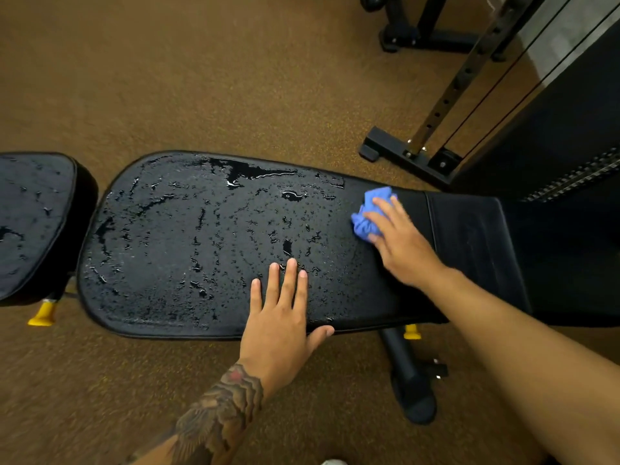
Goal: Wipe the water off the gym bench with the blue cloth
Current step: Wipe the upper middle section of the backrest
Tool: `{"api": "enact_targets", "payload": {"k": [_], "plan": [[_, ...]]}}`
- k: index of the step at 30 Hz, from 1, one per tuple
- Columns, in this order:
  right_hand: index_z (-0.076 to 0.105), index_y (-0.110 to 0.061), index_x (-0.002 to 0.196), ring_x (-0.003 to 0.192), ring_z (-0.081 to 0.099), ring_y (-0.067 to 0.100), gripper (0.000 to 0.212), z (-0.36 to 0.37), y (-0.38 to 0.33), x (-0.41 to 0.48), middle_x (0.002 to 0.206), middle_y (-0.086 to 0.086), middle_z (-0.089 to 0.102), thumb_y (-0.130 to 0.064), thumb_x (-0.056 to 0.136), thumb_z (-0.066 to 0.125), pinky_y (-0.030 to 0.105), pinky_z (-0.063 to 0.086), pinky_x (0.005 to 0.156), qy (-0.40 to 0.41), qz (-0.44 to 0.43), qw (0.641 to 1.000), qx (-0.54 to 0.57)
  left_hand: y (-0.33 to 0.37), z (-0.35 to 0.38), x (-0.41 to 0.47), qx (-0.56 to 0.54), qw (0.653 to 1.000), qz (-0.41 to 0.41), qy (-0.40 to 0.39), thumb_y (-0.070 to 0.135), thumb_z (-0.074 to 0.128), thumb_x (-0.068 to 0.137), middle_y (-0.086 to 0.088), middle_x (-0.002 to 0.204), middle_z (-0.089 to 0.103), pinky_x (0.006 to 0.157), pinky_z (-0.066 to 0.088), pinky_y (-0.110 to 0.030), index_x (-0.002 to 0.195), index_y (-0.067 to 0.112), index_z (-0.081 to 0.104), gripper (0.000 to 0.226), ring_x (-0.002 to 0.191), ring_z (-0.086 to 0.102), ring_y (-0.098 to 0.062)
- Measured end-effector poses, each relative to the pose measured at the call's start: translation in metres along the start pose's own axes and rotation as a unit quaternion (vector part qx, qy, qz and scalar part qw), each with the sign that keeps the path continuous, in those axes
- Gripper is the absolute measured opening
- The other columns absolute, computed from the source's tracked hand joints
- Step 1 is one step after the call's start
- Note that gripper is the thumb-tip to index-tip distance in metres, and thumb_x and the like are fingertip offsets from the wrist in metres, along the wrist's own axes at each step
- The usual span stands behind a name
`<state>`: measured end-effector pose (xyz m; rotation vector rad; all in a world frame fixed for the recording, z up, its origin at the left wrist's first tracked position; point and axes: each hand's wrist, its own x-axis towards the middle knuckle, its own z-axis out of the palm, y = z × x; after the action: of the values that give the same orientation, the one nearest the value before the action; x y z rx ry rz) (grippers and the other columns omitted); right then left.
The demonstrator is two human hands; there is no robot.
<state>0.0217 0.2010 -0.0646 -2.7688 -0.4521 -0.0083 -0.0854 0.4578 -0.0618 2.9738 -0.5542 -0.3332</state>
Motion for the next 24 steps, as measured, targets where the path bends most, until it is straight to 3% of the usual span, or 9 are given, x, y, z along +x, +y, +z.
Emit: {"api": "enact_targets", "payload": {"k": [3, 5, 10, 14, 18, 20, 24], "plan": [[0.049, -0.002, 0.133, 0.137, 0.022, 0.050, 0.040, 0.011, -0.010, 0.067, 0.145, 0.023, 0.037, -0.016, 0.095, 0.049, 0.053, 0.018, 0.115, 0.047, 0.087, 0.995, 0.010, 0.000, 0.001, 0.000, 0.005, 1.000, 0.000, 0.003, 0.072, 0.028, 0.083, -0.016, 0.157, 0.020, 0.110, 0.025, -0.060, 0.147, 0.004, 0.029, 0.093, 0.143, 0.018, -0.038], [0.046, -0.004, 0.136, 0.138, 0.020, 0.046, 0.041, 0.019, -0.033, 0.100, 0.148, 0.019, 0.033, -0.017, 0.097, 0.049, 0.053, 0.020, 0.113, 0.049, 0.092, 0.994, 0.012, 0.000, 0.001, 0.000, 0.008, 1.000, -0.002, 0.005, 0.071, 0.028, 0.083, -0.016, 0.157, 0.020, 0.111, 0.024, -0.059, 0.147, 0.005, 0.029, 0.093, 0.143, 0.018, -0.038], [0.047, -0.009, 0.136, 0.144, 0.015, 0.036, 0.041, 0.032, -0.075, 0.066, 0.152, 0.012, 0.032, -0.021, 0.097, 0.049, 0.058, 0.025, 0.109, -0.003, -0.037, 0.999, 0.024, 0.001, 0.001, 0.000, 0.010, 1.000, -0.005, -0.006, 0.071, 0.027, 0.082, -0.016, 0.157, 0.018, 0.111, 0.023, -0.059, 0.147, 0.006, 0.028, 0.092, 0.144, 0.017, -0.037], [0.051, -0.004, 0.132, 0.142, 0.021, 0.039, 0.044, 0.013, -0.050, 0.009, 0.149, 0.016, 0.037, -0.029, 0.097, 0.040, 0.044, 0.019, 0.116, -0.037, -0.102, 0.994, 0.011, -0.001, 0.000, 0.000, 0.007, 1.000, -0.002, -0.008, 0.071, 0.025, 0.083, -0.016, 0.157, 0.019, 0.111, 0.025, -0.060, 0.147, 0.005, 0.029, 0.092, 0.144, 0.016, -0.038], [0.050, -0.003, 0.131, 0.140, 0.018, 0.047, 0.038, 0.007, -0.025, 0.030, 0.148, 0.019, 0.036, -0.015, 0.095, 0.052, 0.053, 0.019, 0.115, 0.009, 0.025, 1.000, 0.008, 0.001, 0.000, 0.000, 0.004, 1.000, -0.002, -0.013, 0.072, 0.022, 0.083, -0.016, 0.157, 0.018, 0.110, 0.025, -0.060, 0.148, 0.005, 0.028, 0.093, 0.144, 0.016, -0.038], [0.047, -0.005, 0.134, 0.140, 0.015, 0.046, 0.039, 0.012, -0.033, 0.059, 0.150, 0.018, 0.031, -0.017, 0.097, 0.050, 0.056, 0.019, 0.113, 0.029, 0.083, 0.996, 0.012, 0.001, -0.001, -0.001, 0.016, 1.000, -0.007, -0.020, 0.073, 0.015, 0.083, -0.015, 0.159, 0.011, 0.113, 0.019, -0.058, 0.150, 0.007, 0.019, 0.094, 0.145, 0.009, -0.037], [0.045, -0.009, 0.138, 0.142, 0.011, 0.041, 0.042, 0.030, -0.080, 0.078, 0.154, 0.013, 0.026, -0.020, 0.098, 0.049, 0.050, 0.021, 0.110, 0.023, 0.066, 0.997, 0.026, 0.000, 0.000, 0.000, 0.035, 0.999, -0.008, -0.021, 0.074, 0.009, 0.083, -0.013, 0.160, 0.002, 0.115, 0.013, -0.057, 0.151, 0.009, 0.008, 0.095, 0.146, 0.001, -0.035]]}}
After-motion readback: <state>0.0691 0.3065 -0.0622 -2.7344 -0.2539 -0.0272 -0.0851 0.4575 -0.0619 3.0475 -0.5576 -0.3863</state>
